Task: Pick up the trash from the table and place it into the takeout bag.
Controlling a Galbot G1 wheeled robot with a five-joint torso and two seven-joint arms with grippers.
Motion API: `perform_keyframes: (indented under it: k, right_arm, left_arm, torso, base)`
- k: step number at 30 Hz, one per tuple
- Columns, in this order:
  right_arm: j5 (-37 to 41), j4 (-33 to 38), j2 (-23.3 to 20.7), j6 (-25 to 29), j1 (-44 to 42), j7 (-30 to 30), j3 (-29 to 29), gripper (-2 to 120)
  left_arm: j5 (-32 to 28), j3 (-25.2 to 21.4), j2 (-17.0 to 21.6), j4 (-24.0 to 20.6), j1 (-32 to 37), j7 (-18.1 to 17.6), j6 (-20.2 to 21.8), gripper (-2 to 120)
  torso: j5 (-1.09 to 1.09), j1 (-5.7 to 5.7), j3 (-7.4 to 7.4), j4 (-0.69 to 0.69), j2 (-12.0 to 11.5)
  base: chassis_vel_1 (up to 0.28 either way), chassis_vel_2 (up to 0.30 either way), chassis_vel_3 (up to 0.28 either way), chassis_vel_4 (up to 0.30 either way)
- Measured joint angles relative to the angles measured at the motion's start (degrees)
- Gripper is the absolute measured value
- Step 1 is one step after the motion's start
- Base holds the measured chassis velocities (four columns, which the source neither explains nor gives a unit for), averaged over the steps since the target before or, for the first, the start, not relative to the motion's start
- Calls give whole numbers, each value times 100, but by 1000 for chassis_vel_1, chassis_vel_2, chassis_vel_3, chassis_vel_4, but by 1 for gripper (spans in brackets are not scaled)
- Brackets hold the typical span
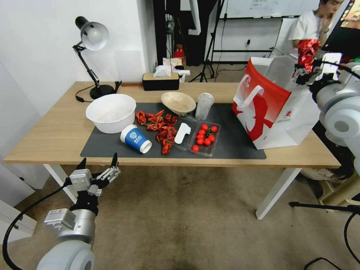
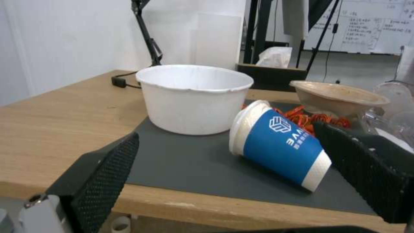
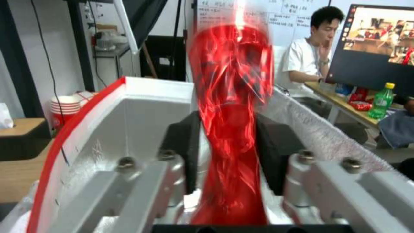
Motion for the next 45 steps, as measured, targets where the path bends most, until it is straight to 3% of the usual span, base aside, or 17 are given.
perform_keyframes:
  k: [3,5,17,27,33,35,38,39,45]
  right_arm:
    - [-20,-27,14,-3,5,-6,-23,43]
    - [-54,-66,39,-12,28,-27,-52,59]
    - [-165,9,131,-2,-21,-141,-76,98]
    - [-178,375,128,801,-207,-382,-15,100]
    - [-180,812,115,971,-456,-468,109,100]
    - [-275,1177,122,1370,-864,-556,240,100]
    - [-429,1376,169,1523,-1209,-662,334,100]
    - [-727,1598,299,1855,-1659,-803,415,100]
    - [-1426,1919,783,2349,-2654,-991,481,100]
  left_arm:
    - [-2,0,1,13,-6,0,1,100]
    - [-6,2,2,33,-25,0,4,100]
    - [-46,-20,40,58,-106,-20,21,100]
    - [-55,-20,36,65,-121,-27,24,100]
    - [-67,-23,34,65,-123,-29,23,100]
    - [-75,-28,31,65,-124,-29,22,100]
    - [-79,-31,27,65,-122,-29,19,100]
    - [-83,-38,16,66,-122,-29,15,100]
    - [-87,-45,13,66,-113,-19,10,100]
  torso:
    - [0,0,0,0,0]
    - [-1,0,-1,0,0]
    - [-1,0,-1,0,0]
    - [0,-1,0,0,0]
    - [-2,-1,-1,1,0]
    - [-1,-1,-1,1,0]
    - [-2,-1,-1,0,0]
    - [-1,-1,-1,0,0]
    - [-2,-1,-1,0,0]
  base:
    - [0,0,0,0]
    - [0,0,0,0]
    - [0,0,0,0]
    - [0,0,0,0]
    - [0,0,0,0]
    - [0,0,0,0]
    - [0,0,0,0]
    - [0,0,0,0]
    - [0,0,0,0]
